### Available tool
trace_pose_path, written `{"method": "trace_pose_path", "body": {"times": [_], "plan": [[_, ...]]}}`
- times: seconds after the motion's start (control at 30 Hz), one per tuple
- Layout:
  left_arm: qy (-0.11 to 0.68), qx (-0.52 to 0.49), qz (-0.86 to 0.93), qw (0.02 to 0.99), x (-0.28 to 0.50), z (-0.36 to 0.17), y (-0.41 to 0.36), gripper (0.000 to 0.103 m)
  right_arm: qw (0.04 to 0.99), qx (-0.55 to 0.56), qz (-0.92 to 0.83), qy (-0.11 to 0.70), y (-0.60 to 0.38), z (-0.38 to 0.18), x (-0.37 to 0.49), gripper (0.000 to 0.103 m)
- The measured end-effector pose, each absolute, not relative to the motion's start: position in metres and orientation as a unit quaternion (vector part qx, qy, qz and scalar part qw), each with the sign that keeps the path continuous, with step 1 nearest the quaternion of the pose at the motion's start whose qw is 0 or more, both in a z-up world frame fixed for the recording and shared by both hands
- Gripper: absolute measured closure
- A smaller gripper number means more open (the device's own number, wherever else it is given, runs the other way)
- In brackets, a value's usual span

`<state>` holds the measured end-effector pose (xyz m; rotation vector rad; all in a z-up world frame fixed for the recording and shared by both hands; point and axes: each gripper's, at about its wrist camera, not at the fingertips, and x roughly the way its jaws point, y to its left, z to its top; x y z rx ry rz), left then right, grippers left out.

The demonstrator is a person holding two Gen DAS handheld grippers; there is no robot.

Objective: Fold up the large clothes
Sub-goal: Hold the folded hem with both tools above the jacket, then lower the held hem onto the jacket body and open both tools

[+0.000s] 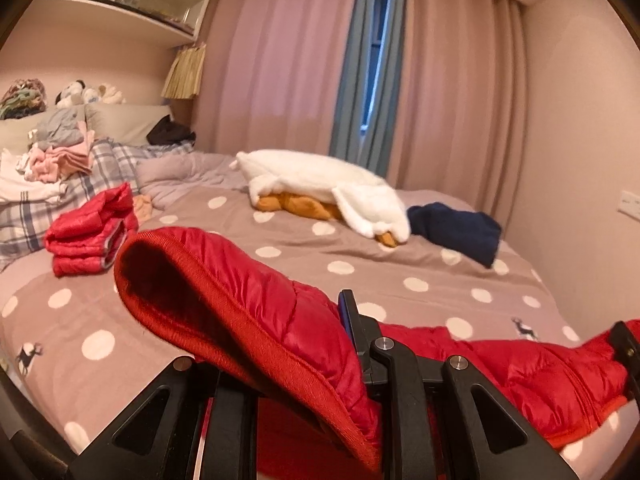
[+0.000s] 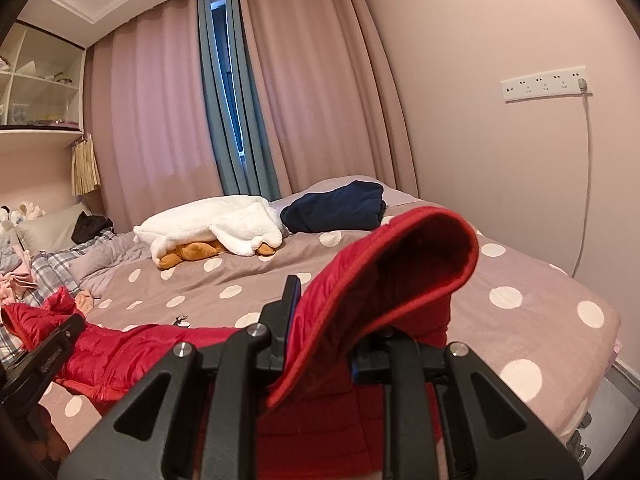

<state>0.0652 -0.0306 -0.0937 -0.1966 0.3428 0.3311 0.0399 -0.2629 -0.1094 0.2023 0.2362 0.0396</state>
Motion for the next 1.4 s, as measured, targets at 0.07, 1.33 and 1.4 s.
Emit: {"method": "trace_pose_path", "body": {"times": [0.07, 1.33, 1.4], "plan": [[0.168, -0.122, 0.167, 0.964, 0.072, -0.093, -0.025, 0.083, 0.987, 0.107, 0.018, 0.121, -0.261, -0.110, 0.054, 0.083], [0.209, -0.041, 0.153, 0.965, 0.181, -0.172, -0.017, 0.083, 0.969, 0.089, -0.002, 0.230, -0.245, -0.184, 0.194, 0.081], [0.226, -0.070, 0.147, 0.960, 0.189, -0.178, -0.007, 0.083, 0.967, 0.094, -0.001, 0.235, -0.246, -0.188, 0.202, 0.080]]}}
